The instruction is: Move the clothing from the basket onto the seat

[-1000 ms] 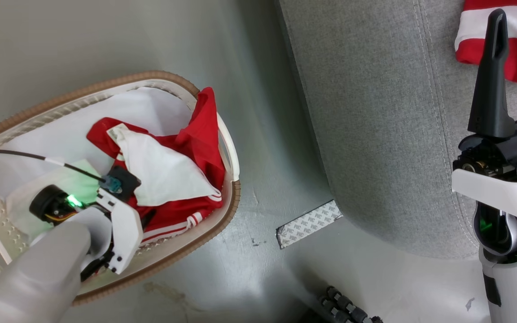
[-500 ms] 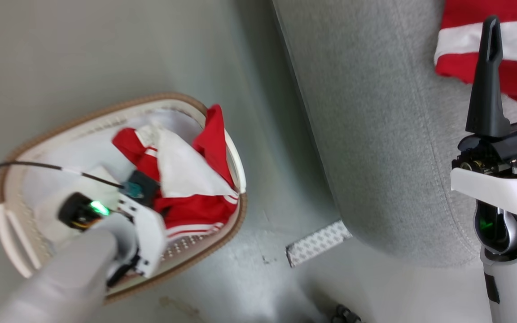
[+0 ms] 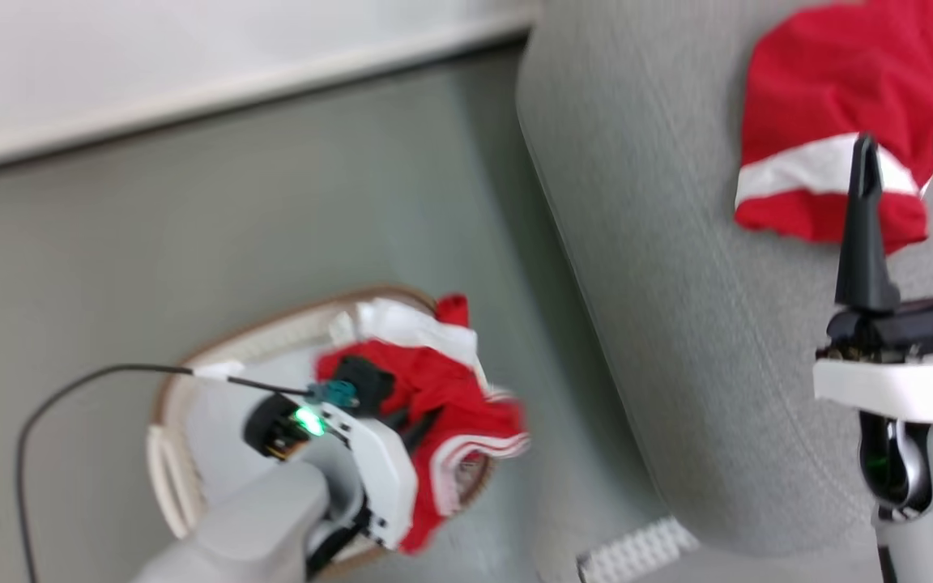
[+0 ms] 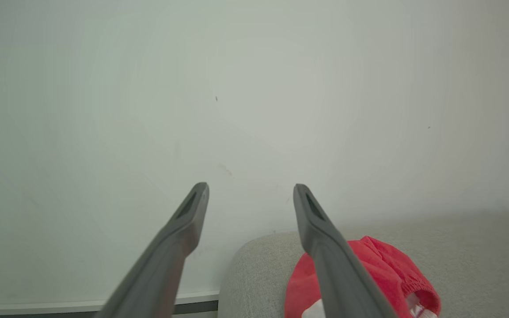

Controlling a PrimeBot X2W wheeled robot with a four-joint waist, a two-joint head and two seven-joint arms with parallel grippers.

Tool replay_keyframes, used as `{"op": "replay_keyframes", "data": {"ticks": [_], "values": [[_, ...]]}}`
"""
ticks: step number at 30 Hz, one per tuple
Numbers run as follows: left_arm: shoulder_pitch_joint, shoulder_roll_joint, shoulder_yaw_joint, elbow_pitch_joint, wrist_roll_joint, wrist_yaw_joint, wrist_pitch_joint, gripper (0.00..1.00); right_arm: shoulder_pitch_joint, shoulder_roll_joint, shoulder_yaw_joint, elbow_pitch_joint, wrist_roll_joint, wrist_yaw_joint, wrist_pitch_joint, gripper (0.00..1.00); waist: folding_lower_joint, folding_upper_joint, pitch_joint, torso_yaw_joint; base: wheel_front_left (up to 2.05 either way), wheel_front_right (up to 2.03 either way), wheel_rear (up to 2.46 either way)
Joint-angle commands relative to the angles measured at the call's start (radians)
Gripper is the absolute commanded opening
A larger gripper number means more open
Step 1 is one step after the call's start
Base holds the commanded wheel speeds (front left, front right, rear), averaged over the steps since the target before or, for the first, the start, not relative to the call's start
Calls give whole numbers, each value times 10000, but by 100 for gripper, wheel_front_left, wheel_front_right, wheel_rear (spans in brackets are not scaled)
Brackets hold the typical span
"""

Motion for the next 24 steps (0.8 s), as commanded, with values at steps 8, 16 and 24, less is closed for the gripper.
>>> {"op": "replay_keyframes", "data": {"ticks": [8,16,24], "values": [[347,-667,132,-473,-608,13,-851,0,941,-64,-122,738,-275,-22,7,100,1,0,-2855,1133,0,0,0],[414,-841,432,-1040,-544,74,-1121,0,1827,-442,9,1230,297,-22,7,100,1,0,-4314,1671,0,0,0],[13,-444,970,-2132,-297,500,-1186,0,2364,-683,540,1642,743,-22,7,100,1,0,-4925,1984,0,0,0]]}}
